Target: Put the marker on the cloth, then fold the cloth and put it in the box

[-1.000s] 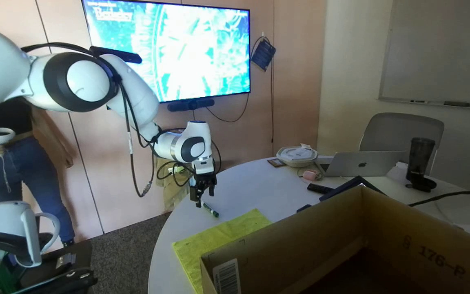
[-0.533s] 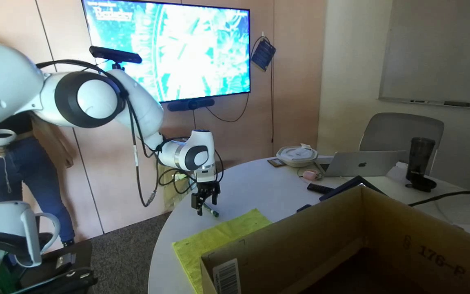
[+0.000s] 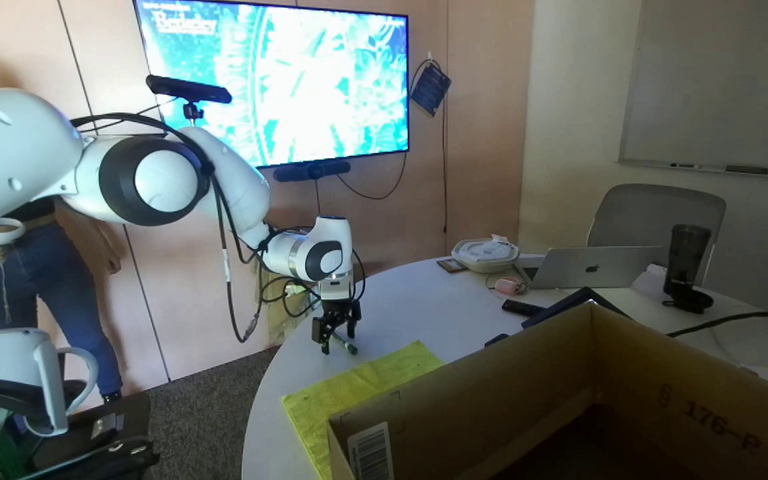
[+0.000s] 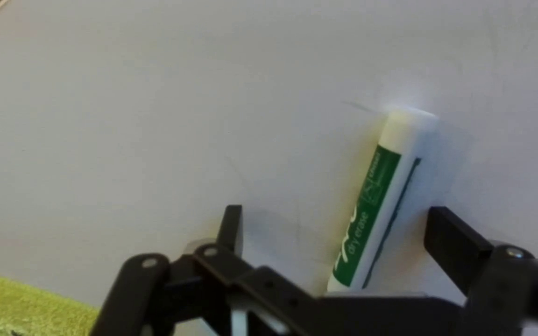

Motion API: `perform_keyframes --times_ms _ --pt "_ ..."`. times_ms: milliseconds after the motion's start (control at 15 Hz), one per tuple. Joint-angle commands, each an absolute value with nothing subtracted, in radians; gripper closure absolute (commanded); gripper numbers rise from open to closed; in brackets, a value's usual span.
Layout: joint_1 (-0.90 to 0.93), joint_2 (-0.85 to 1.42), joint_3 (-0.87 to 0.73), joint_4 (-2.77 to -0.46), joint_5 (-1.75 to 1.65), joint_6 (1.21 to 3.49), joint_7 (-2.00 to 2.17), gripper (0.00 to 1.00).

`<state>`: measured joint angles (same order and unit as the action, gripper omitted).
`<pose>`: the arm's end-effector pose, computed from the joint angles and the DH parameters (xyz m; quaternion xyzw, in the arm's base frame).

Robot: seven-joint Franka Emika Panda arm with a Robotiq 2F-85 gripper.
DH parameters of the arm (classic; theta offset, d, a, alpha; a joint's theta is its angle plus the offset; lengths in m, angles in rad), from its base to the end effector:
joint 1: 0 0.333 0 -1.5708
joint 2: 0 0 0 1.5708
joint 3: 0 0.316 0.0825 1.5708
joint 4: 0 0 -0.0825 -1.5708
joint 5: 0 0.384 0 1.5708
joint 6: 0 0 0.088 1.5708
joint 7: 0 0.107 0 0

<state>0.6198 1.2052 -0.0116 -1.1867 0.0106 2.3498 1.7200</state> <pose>0.5978 0.4191 0.0335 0.8491 -0.5278 -0.0067 0.0200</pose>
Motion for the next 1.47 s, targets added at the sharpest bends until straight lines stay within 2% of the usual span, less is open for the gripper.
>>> perform_keyframes --times_ms 0,133,200,267,333,733,867,1000,1067,1400 --pt "0.617 1.259 -0.010 -1.095 0.010 2.292 1.770 0.00" --pt "0.615 1.263 -0.006 -1.080 0.009 2.278 1.781 0.02" --pt "0.615 1.268 -0.005 -1.071 0.008 2.272 1.785 0.17" --pt "0.615 1.271 -0.005 -1.064 0.007 2.266 1.789 0.27" --pt "0.614 1.268 -0.004 -1.065 0.007 2.262 1.791 0.27" --pt "0.621 1.248 -0.016 -1.081 0.014 2.276 1.798 0.77" --pt "0.622 1.242 -0.015 -1.084 0.013 2.276 1.796 0.84" --pt "0.621 1.236 -0.014 -1.086 0.013 2.273 1.792 0.87" --pt "0.622 1.232 -0.014 -1.088 0.011 2.268 1.791 0.81" --pt "0.625 1.210 -0.020 -1.109 0.006 2.290 1.792 0.80"
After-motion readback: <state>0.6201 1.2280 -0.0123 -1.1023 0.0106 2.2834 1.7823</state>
